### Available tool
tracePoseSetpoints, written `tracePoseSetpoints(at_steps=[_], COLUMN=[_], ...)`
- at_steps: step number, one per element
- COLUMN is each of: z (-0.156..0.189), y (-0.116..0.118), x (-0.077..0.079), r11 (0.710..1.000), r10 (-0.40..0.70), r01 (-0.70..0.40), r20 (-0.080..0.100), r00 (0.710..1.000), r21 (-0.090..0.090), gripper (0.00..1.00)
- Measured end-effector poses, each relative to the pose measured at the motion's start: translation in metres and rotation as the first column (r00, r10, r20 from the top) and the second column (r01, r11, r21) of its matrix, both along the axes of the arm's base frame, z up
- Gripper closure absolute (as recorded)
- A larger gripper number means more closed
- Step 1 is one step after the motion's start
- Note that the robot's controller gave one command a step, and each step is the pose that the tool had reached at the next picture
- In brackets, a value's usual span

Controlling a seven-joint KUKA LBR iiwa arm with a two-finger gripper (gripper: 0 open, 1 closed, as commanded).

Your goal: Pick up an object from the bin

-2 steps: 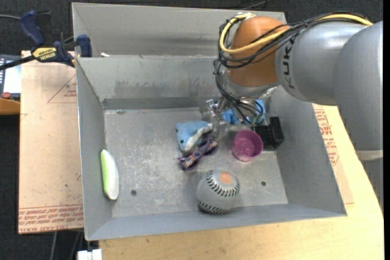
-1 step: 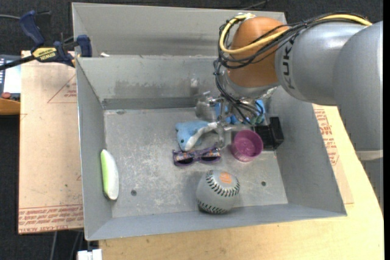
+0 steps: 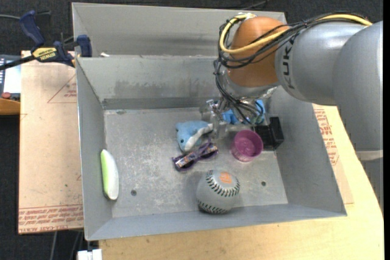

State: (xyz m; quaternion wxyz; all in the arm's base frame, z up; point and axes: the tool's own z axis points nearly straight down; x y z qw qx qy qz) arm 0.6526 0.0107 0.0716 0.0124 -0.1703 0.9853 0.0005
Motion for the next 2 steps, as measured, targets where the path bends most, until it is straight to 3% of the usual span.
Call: tracePoseSetpoints(at_steps=[2], z=[0.0000], y=[0.0000], x=[0.0000], r11=[1.000], r10=[0.000], r01=[0.000], r20=[0.000], r00=[1.000], r21=[0.000], gripper=[1.00])
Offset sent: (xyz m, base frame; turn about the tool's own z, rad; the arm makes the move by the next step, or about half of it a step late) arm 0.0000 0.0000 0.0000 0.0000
